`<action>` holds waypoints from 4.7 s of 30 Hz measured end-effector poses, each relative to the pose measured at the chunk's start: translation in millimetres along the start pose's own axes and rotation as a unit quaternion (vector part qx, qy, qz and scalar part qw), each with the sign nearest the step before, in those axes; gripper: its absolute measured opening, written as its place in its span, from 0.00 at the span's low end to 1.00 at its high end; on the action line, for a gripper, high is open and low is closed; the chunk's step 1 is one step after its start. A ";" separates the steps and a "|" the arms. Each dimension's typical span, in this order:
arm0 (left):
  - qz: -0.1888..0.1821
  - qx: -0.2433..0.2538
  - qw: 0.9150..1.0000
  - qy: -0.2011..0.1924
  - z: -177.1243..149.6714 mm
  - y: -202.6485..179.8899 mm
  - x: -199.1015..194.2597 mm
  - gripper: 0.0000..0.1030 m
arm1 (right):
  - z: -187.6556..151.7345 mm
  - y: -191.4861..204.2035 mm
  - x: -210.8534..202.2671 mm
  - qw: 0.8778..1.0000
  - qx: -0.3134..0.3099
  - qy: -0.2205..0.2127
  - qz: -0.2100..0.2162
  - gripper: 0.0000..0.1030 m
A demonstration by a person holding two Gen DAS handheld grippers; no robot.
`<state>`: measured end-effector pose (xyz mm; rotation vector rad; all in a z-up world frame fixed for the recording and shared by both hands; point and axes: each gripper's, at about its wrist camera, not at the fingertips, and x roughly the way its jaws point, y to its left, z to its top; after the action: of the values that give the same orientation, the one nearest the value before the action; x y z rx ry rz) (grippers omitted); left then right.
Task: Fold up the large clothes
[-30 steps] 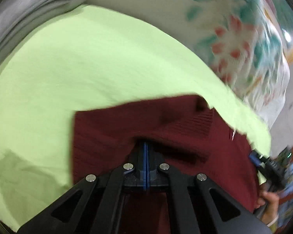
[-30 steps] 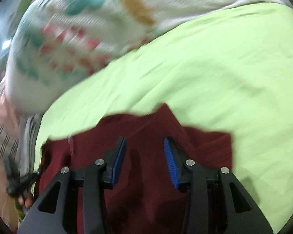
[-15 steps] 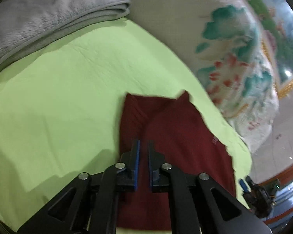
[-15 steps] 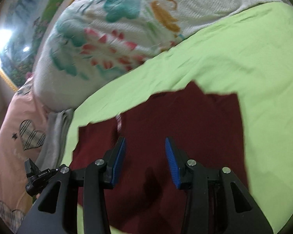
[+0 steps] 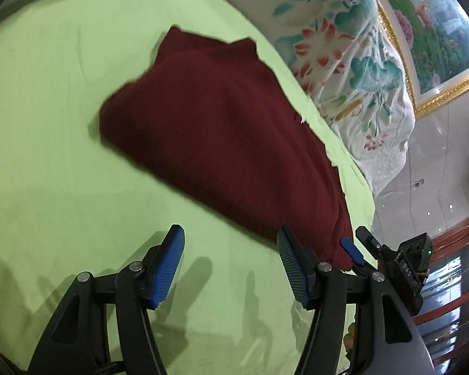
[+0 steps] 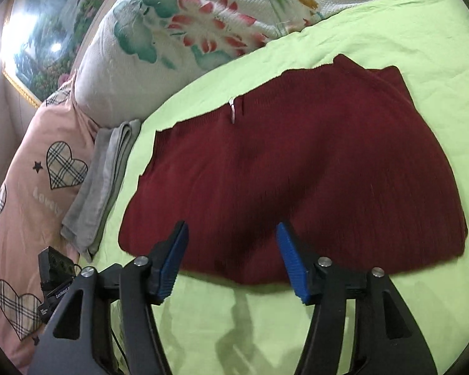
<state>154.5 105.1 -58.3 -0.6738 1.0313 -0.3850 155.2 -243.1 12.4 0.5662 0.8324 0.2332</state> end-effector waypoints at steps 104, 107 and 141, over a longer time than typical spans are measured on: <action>-0.037 0.334 0.937 0.094 -41.4 -257.6 190.8 0.23 | 121.0 -126.6 25.7 1.000 0.021 0.017 0.000 0.34; -0.044 0.332 0.937 0.098 -41.8 -252.6 170.5 0.39 | 118.3 -130.6 11.9 1.000 0.025 0.001 -0.007 0.40; -0.056 0.157 0.972 0.166 72.6 -172.9 241.2 0.76 | 100.2 -146.0 19.6 0.998 0.057 0.039 0.013 0.75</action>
<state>335.3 -140.6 -75.0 -0.3890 1.2165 -0.7614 240.3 -394.4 -27.8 0.6781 0.9181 0.2344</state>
